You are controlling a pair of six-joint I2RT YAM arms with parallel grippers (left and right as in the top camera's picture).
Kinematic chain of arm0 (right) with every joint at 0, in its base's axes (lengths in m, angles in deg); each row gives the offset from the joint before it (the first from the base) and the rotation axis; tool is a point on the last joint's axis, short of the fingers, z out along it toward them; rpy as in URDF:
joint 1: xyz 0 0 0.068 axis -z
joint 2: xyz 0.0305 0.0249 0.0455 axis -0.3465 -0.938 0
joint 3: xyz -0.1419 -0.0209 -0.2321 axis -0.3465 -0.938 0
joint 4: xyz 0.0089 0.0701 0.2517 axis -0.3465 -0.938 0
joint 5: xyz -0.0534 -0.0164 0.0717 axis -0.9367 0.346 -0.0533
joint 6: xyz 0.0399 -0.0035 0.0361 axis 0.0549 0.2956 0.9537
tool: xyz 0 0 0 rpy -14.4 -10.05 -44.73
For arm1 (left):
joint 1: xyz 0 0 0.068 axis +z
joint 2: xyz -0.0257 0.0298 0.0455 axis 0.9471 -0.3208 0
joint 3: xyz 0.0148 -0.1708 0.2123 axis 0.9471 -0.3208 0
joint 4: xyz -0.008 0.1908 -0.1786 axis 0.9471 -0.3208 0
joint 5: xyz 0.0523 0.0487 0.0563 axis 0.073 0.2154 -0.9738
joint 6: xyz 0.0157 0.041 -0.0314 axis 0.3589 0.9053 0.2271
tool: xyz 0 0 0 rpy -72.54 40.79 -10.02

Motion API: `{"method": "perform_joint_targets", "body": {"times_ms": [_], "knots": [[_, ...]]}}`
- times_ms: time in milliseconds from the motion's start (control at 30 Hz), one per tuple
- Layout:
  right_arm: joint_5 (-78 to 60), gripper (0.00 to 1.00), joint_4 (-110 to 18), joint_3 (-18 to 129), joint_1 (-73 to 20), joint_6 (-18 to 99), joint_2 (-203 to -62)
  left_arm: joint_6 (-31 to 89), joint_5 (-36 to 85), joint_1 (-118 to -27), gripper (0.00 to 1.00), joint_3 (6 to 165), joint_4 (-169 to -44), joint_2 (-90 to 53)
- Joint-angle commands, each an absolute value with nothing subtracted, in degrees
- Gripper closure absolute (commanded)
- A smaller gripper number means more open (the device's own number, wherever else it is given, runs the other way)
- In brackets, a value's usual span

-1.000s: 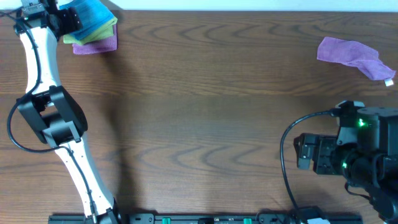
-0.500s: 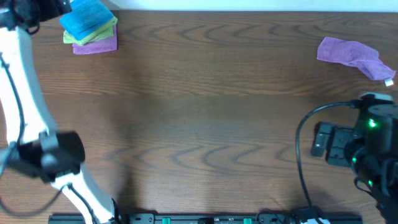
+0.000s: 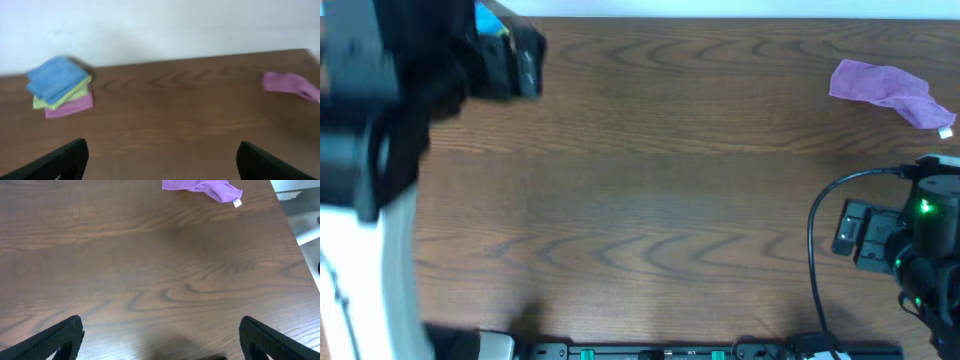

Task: Fold the cloth

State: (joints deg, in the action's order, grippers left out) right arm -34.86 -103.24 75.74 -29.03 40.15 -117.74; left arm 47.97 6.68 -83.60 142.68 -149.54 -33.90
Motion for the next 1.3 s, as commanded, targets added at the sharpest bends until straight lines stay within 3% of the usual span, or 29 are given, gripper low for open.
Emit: {"method": "perform_joint_targets", "body": {"times_ms": [0,167,567,900,1033,1267], "knots": [[-35.89,0.01,-103.30,76.50,-29.47,41.07,-117.67,45.13,2.27,-89.26,0.05,143.18,-151.79,-28.22],[-35.89,0.01,-103.30,76.48,-29.47,41.07,-117.67,42.05,2.96,-93.57,0.04,143.18,-156.73,-22.43],[-35.87,0.01,-103.30,76.50,-29.47,41.07,-117.67,41.90,3.12,-93.55,0.05,143.18,-168.77,-14.43],[-35.87,0.01,-103.30,76.48,-29.47,41.07,-117.67,59.40,-2.00,-93.44,0.05,143.10,-168.64,-8.40],[-35.89,0.01,-103.30,76.50,-29.47,41.07,-117.67,62.94,-1.65,-89.22,0.04,139.42,-163.22,-7.54],[-35.87,0.01,-103.30,76.48,-29.47,41.07,-117.67,65.48,11.01,-78.07,0.05,111.36,-142.39,1.55]]}}
